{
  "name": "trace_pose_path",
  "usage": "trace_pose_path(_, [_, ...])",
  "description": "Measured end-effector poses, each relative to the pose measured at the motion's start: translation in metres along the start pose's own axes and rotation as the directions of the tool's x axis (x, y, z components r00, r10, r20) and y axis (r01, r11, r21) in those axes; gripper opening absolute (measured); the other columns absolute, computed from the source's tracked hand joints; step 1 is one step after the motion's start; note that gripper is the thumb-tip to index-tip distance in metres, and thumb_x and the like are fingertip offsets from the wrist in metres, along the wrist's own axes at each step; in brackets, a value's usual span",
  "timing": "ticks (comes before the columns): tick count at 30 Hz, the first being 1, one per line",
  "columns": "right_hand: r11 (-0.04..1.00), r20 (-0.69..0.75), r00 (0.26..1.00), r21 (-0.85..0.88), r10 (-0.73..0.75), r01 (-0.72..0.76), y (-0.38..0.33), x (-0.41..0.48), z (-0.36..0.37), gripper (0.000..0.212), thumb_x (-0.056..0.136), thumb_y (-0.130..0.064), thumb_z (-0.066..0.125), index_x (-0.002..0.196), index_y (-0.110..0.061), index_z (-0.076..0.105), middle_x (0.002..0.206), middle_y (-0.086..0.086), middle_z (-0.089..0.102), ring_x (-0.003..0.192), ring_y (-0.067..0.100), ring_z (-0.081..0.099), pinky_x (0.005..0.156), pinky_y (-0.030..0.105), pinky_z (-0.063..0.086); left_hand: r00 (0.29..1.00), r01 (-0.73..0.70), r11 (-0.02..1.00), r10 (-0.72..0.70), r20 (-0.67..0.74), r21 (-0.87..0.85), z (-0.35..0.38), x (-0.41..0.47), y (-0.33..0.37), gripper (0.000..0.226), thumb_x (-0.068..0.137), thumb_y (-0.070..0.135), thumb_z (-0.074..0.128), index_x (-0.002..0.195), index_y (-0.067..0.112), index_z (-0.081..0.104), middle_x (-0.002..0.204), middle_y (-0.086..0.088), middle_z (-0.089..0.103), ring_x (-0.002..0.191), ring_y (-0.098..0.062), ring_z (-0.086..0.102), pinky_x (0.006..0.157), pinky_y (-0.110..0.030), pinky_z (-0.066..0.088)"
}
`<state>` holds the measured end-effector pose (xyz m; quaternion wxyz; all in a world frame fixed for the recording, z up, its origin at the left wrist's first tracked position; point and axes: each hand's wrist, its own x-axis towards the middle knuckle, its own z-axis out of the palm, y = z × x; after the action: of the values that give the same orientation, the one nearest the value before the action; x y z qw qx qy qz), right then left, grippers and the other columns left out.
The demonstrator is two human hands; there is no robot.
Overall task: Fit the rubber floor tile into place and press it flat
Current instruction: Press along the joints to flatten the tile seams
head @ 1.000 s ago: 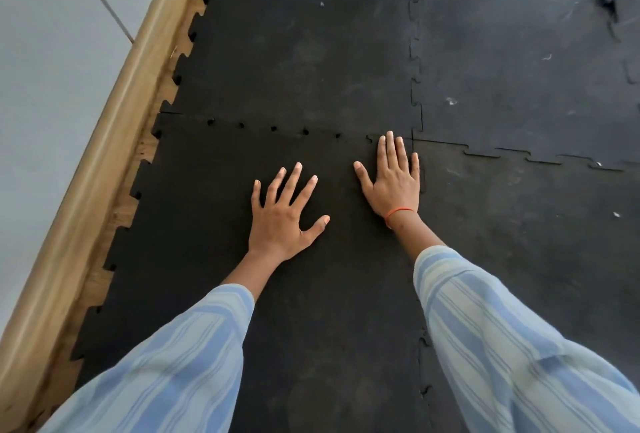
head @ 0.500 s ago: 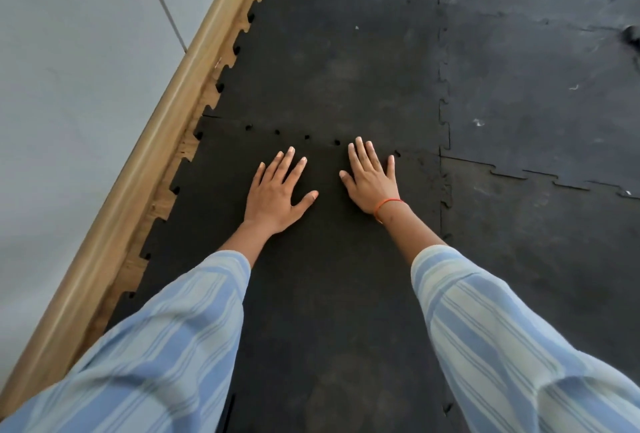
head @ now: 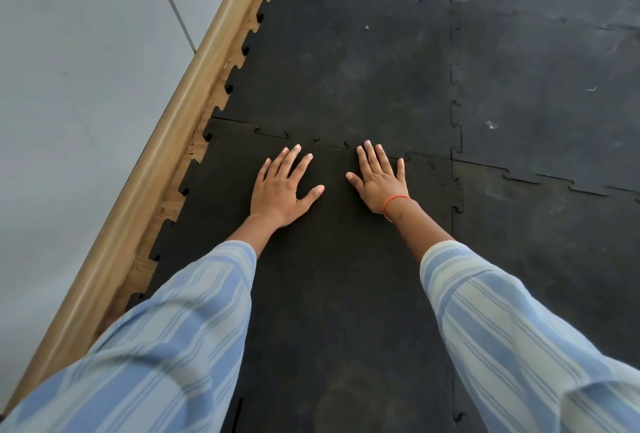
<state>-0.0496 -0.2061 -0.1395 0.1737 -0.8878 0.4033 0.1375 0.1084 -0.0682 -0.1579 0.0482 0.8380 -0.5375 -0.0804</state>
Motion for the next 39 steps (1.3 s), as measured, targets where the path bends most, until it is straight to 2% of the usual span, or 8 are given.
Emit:
trace_pose_path(6, [0.999,-0.074,0.997,0.02,0.031,-0.03,-0.005,-0.033,0.018,0.063,0.097,-0.052,0.013,0.15,-0.025,-0.008,0.159,-0.005,-0.016,0.145,0.018,-0.018,0.118,0.045,-0.01,0.995,-0.05,0.997,0.055,0.079,-0.062,-0.008,0.001,-0.013,0.074,0.09,0.066,0.034,0.151,0.03,0.013,0.162,0.004,0.0,0.148,-0.015,-0.002,0.12,-0.039,0.002])
trace_pose_path(11, [1.0,-0.155,0.988,0.0,0.029,-0.029,-0.003,-0.051,0.031,0.062,0.097,-0.052,0.013,0.15,-0.026,-0.005,0.16,-0.005,-0.012,0.146,0.018,-0.015,0.118,0.042,-0.01,0.983,0.182,0.98,-0.179,0.053,-0.082,-0.015,0.007,-0.041,0.087,0.085,0.073,0.033,0.153,0.024,0.01,0.162,-0.004,-0.004,0.148,-0.02,-0.006,0.12,-0.042,0.001])
trace_pose_path(16, [0.999,-0.205,0.978,-0.026,0.031,-0.037,-0.002,-0.05,0.036,0.061,0.097,-0.052,0.012,0.15,-0.027,-0.004,0.16,-0.006,-0.009,0.147,0.018,-0.013,0.118,0.042,-0.008,0.966,0.234,0.972,-0.235,0.106,0.02,-0.017,0.02,-0.049,0.094,0.08,0.082,0.019,0.152,0.026,-0.003,0.161,-0.004,-0.013,0.147,-0.02,-0.012,0.119,-0.044,-0.002])
trace_pose_path(27, [1.0,-0.038,0.999,0.02,0.01,-0.009,0.002,-0.043,0.017,0.065,0.096,-0.057,0.018,0.149,-0.03,-0.007,0.16,-0.007,-0.014,0.145,0.015,-0.018,0.117,0.041,-0.011,0.93,0.261,0.965,-0.256,0.264,0.015,-0.033,0.024,-0.042,0.094,0.082,0.079,0.023,0.152,0.025,-0.008,0.159,-0.007,-0.02,0.146,-0.024,-0.016,0.118,-0.05,-0.004])
trace_pose_path(29, [0.999,-0.067,0.998,0.036,0.019,-0.016,0.007,-0.047,0.017,0.072,0.092,-0.064,0.022,0.15,-0.03,-0.004,0.16,-0.007,-0.012,0.146,0.016,-0.016,0.118,0.041,-0.009,0.945,0.215,0.977,-0.209,0.25,0.005,-0.034,0.02,-0.032,0.089,0.085,0.076,0.027,0.152,0.027,-0.003,0.16,-0.005,-0.016,0.147,-0.024,-0.013,0.117,-0.054,-0.002])
trace_pose_path(33, [0.965,-0.099,0.964,0.115,0.249,-0.237,0.052,-0.06,0.005,0.106,0.071,-0.086,0.029,0.151,-0.025,-0.006,0.16,-0.008,-0.014,0.146,0.016,-0.016,0.118,0.043,-0.008,0.972,0.009,1.0,-0.004,0.235,-0.018,-0.028,0.013,0.011,0.089,0.083,0.077,0.032,0.153,0.029,0.004,0.161,0.003,-0.01,0.147,-0.019,-0.008,0.116,-0.058,0.0])
trace_pose_path(35, [0.964,-0.042,0.968,0.107,0.248,-0.242,0.074,-0.066,-0.003,0.11,0.068,-0.088,0.033,0.15,-0.026,-0.008,0.159,-0.011,-0.015,0.146,0.014,-0.017,0.119,0.044,-0.008,0.962,-0.053,0.998,0.056,0.268,-0.02,-0.023,0.013,0.033,0.095,0.078,0.081,0.033,0.153,0.031,0.002,0.161,0.004,-0.012,0.147,-0.018,-0.01,0.115,-0.06,-0.003])
trace_pose_path(39, [0.974,0.013,0.98,0.104,0.199,-0.2,0.088,-0.063,-0.006,0.11,0.069,-0.086,0.037,0.15,-0.028,-0.01,0.158,-0.014,-0.017,0.145,0.013,-0.02,0.118,0.045,-0.009,0.951,-0.016,1.0,0.021,0.309,-0.018,-0.017,0.018,0.041,0.103,0.071,0.088,0.03,0.151,0.035,-0.008,0.159,0.006,-0.022,0.146,-0.019,-0.018,0.112,-0.061,-0.009])
